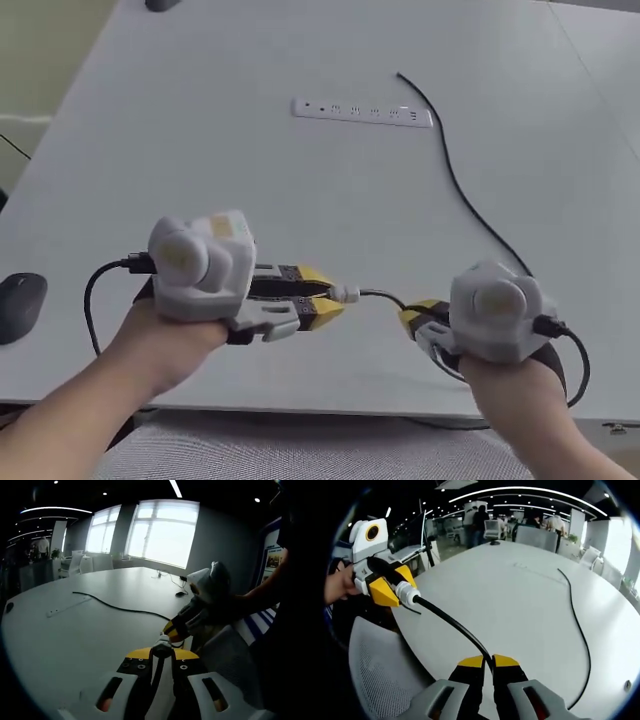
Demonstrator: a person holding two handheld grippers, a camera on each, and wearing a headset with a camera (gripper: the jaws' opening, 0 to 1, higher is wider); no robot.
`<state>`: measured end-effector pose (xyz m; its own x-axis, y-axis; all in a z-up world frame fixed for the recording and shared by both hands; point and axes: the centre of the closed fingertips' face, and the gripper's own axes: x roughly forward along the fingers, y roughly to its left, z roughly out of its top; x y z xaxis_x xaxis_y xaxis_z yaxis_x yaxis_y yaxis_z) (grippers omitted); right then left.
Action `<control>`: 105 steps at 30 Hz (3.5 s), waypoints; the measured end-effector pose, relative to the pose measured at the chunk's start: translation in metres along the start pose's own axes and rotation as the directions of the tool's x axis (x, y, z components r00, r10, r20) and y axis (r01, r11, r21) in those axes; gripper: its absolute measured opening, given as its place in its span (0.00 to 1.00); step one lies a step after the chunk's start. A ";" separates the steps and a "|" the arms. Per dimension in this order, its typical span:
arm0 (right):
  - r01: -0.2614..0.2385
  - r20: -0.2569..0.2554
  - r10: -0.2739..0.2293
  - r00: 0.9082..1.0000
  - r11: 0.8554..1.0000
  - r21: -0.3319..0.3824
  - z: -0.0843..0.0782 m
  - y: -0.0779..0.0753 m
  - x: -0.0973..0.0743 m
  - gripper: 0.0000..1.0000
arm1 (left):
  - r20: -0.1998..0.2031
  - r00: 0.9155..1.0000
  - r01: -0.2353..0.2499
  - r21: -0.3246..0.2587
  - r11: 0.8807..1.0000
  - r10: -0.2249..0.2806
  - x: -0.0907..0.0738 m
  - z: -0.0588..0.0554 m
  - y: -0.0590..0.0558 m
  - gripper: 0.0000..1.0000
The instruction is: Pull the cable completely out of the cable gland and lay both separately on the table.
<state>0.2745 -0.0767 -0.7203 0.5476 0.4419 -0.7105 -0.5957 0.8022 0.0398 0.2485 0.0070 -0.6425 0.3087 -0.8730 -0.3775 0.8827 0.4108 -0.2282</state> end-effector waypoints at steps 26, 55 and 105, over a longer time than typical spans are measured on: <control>-0.055 0.096 0.117 0.989 0.868 -0.493 0.064 0.053 -0.027 0.11 | 0.006 1.000 -0.030 -0.009 1.000 0.030 -0.002 0.006 0.014 0.15; -0.051 0.101 0.129 0.987 0.829 -0.557 0.071 0.062 -0.018 0.01 | 0.001 1.000 -0.012 -0.008 1.000 0.012 0.002 0.005 0.011 0.15; -0.035 -0.024 0.042 0.999 0.970 0.240 -0.010 -0.016 0.012 0.00 | 0.015 1.000 -0.012 -0.024 1.000 0.012 -0.002 0.006 0.018 0.15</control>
<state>0.2851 -0.0884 -0.7368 0.5079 0.4651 -0.7251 -0.4556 0.8594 0.2321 0.2662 0.0146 -0.6402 0.3245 -0.8718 -0.3669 0.8701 0.4272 -0.2456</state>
